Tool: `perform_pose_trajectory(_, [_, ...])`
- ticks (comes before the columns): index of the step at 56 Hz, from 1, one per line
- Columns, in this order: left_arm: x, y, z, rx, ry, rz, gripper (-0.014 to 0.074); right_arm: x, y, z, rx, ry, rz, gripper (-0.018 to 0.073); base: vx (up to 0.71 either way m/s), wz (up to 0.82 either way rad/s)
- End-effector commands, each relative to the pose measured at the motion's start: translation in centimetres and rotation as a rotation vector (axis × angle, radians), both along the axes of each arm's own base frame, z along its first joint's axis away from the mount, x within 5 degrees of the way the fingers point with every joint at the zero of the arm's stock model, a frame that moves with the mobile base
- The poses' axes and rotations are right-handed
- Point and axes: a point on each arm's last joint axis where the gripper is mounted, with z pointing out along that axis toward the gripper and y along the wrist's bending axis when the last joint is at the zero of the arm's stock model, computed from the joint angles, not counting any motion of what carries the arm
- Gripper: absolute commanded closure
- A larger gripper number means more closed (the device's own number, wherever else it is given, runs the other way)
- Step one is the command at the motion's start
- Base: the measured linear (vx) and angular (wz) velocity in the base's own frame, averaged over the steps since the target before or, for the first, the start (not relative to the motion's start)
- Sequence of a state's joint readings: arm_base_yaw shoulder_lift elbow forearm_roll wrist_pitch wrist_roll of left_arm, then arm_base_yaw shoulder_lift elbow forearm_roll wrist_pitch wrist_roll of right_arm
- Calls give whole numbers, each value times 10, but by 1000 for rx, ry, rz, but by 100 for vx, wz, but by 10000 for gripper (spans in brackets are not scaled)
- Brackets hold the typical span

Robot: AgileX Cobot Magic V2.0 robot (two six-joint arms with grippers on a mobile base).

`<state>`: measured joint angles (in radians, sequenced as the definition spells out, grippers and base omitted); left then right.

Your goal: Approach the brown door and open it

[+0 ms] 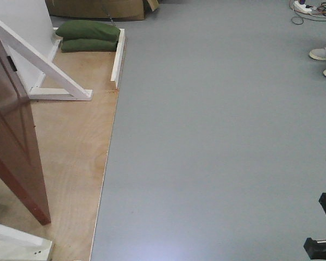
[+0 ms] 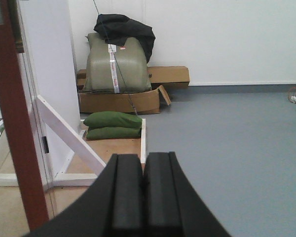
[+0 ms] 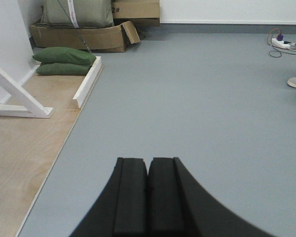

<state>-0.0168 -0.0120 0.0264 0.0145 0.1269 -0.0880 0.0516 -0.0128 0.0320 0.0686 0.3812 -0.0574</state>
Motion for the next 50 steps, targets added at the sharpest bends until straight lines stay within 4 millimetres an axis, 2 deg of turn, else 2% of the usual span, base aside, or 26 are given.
perform_pose_trajectory(1, [-2, 0, 13, -13, -105, -3, 450, 2, 0, 6, -9, -79, -1, 559, 34, -8])
perform_pose_trajectory(50, [-2, 0, 13, -13, -105, -3, 450, 2, 0, 6, -10, -85, -2, 559, 31, 7])
